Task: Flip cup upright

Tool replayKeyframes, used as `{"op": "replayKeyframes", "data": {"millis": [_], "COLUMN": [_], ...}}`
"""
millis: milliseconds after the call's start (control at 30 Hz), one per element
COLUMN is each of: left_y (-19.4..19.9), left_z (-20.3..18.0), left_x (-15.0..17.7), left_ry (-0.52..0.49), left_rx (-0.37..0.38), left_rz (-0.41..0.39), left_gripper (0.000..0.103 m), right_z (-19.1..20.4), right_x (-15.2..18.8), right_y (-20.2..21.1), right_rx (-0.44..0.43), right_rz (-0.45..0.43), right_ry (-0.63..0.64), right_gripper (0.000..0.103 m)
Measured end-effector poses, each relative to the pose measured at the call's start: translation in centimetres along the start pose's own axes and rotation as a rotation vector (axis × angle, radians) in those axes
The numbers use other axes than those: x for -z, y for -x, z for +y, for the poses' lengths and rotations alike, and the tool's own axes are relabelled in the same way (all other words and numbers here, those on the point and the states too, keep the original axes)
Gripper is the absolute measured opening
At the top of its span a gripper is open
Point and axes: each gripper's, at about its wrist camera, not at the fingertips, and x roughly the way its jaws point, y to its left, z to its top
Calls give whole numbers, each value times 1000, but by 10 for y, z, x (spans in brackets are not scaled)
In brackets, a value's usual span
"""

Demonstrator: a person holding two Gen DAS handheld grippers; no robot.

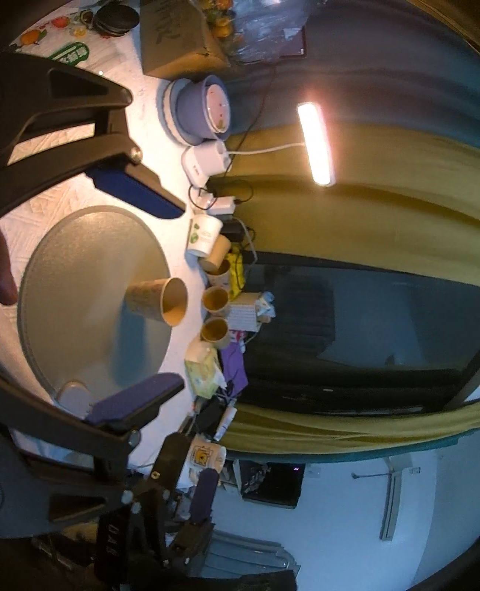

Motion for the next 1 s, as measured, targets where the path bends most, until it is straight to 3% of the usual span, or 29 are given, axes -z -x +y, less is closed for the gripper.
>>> {"op": "replayKeyframes", "data": {"millis": [1000], "left_y": [35], "left_z": [1], "left_x": [-15], "left_ry": [-12], "left_rx": [-8], "left_rz": [-104], "left_gripper": [88], "right_z": [4], "right_x": [-17], "right_y": [26], "right_rx": [-6], "right_rz": [-42], "right_ry": [5], "right_gripper": [79]}}
